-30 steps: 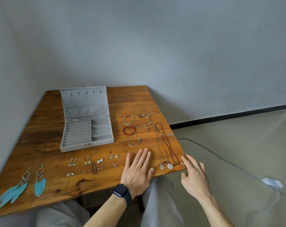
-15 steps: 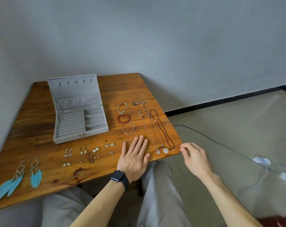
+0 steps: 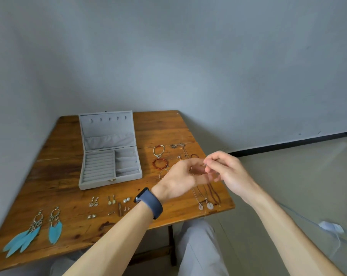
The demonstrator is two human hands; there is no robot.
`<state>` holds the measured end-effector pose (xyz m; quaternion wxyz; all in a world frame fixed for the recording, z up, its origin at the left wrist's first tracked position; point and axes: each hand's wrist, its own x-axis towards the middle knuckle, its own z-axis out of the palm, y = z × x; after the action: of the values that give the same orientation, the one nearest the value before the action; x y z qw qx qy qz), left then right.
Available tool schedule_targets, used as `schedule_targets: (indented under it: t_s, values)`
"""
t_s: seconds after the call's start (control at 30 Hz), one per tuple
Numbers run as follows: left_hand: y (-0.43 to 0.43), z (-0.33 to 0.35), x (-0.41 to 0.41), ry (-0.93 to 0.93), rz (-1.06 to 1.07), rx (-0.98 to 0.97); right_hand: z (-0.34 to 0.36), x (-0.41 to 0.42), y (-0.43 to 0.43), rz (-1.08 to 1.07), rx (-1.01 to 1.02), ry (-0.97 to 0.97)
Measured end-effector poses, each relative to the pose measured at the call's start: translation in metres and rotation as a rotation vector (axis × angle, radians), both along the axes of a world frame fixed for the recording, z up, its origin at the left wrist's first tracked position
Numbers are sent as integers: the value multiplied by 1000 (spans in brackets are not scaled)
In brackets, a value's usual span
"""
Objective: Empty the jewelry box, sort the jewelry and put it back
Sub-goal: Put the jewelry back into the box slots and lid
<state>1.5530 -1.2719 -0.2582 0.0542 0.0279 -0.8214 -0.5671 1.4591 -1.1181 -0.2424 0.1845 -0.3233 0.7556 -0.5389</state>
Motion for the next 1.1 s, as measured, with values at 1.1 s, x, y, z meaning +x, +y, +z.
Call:
schedule_targets:
  t_s: [1.1]
  values:
    - [-153, -9, 145, 219, 523, 1200, -45, 58, -138, 309, -377, -977]
